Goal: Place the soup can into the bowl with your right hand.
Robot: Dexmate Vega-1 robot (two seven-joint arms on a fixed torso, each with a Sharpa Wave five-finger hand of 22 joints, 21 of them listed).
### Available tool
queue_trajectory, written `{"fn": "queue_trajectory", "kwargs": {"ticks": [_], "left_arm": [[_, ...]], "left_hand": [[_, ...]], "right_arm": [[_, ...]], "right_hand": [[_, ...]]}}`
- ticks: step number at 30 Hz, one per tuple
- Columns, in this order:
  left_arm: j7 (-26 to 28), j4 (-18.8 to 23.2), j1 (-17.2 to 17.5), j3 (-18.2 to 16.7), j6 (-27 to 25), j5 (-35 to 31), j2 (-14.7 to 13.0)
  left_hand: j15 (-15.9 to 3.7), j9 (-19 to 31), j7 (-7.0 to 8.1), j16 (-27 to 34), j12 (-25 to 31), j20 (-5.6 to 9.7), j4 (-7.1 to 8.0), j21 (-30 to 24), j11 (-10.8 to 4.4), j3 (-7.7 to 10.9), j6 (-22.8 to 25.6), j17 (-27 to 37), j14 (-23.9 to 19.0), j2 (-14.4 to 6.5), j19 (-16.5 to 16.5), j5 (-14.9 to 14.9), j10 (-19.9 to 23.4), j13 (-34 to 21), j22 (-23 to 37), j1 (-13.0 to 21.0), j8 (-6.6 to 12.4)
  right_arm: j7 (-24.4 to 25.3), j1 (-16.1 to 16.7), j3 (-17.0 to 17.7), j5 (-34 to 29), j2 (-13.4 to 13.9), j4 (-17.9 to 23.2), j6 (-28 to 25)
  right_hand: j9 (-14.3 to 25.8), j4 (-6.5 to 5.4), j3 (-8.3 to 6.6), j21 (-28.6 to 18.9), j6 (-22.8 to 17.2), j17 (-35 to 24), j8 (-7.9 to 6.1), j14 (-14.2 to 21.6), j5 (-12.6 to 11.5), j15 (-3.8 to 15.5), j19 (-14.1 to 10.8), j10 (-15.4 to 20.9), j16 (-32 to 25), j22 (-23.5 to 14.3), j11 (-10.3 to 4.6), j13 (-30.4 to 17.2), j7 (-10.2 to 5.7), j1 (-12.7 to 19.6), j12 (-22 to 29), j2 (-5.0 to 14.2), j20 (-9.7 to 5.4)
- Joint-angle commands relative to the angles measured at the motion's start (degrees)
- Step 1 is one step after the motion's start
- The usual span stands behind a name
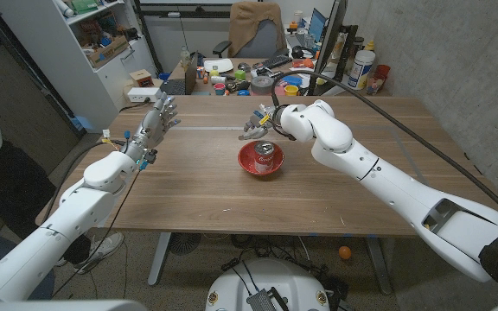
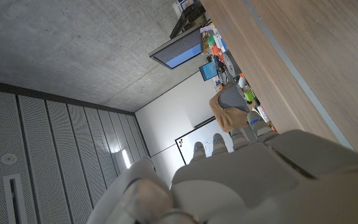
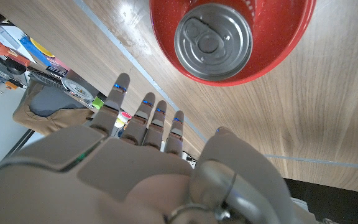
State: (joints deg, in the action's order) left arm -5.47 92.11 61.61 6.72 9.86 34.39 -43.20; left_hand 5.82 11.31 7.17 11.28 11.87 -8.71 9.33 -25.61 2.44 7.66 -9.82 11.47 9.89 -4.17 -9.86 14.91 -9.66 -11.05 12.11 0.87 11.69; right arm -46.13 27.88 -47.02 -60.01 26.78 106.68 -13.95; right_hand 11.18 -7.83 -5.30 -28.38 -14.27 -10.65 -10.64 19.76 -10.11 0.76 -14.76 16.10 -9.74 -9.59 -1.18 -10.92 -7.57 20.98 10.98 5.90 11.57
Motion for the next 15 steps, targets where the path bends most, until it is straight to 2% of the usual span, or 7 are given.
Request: {"fn": "queue_trajectory", "kwargs": {"ticks": [1,10,12,15], "left_arm": [[-0.4,0.0,0.4,0.0,0.5,0.2,0.1],[-0.3,0.5,1.1,-0.4,0.7,0.3,-0.2],[-0.3,0.6,1.2,-0.5,0.6,0.5,-0.3],[-0.2,0.6,1.3,-0.5,0.7,0.5,-0.3]], "left_hand": [[-0.13,0.1,0.12,0.3,0.3,-0.41,0.19,0.0,0.20,-0.34,-13.6,0.1,12.2,-1.2,-8.6,0.6,-12.6,-0.2,0.2,0.5,0.13],[-0.02,0.1,0.21,0.4,0.3,-0.49,0.18,0.0,0.15,-0.47,-13.6,0.1,12.1,-1.2,-8.6,0.6,-12.5,-0.2,0.2,0.5,0.14],[-0.03,0.1,0.22,0.4,0.4,-0.46,0.18,0.0,0.16,-0.50,-13.6,0.1,12.1,-1.2,-8.6,0.6,-12.5,-0.2,0.2,0.6,0.15],[0.00,0.1,0.22,0.4,0.4,-0.45,0.17,0.0,0.19,-0.56,-13.6,0.1,12.1,-1.2,-8.6,0.6,-12.4,-0.2,0.2,0.6,0.15]], "right_arm": [[-2.5,-1.0,1.6,-0.3,0.3,3.0,-1.4],[-2.5,-0.9,3.3,-1.0,0.8,5.2,-2.7],[-2.6,-1.0,3.6,-1.5,0.8,5.6,-3.2],[-2.3,-0.9,4.3,-1.8,0.9,6.2,-3.7]], "right_hand": [[0.1,0.00,0.20,0.6,0.7,-0.2,0.06,-0.7,-0.5,-0.03,0.6,-1.0,-0.2,-0.2,-0.04,-0.1,-0.09,-0.8,-0.1,0.12,0.04],[0.0,0.05,0.33,1.2,1.3,-0.2,0.09,-1.2,-0.4,-0.34,0.8,-1.8,-0.3,-0.2,0.16,0.0,-0.07,-1.1,-0.1,0.03,0.39],[0.0,0.16,0.39,1.5,1.4,-0.1,0.00,-1.6,-0.4,-0.81,0.7,-2.5,-0.3,-0.2,0.67,0.0,-0.11,-1.2,-0.2,-0.06,0.52],[0.0,0.25,0.40,1.7,1.6,-0.1,0.00,-1.9,-0.5,-1.03,0.6,-2.9,-0.3,-0.1,0.31,0.0,-0.09,-1.2,-0.2,-0.09,0.60]]}}
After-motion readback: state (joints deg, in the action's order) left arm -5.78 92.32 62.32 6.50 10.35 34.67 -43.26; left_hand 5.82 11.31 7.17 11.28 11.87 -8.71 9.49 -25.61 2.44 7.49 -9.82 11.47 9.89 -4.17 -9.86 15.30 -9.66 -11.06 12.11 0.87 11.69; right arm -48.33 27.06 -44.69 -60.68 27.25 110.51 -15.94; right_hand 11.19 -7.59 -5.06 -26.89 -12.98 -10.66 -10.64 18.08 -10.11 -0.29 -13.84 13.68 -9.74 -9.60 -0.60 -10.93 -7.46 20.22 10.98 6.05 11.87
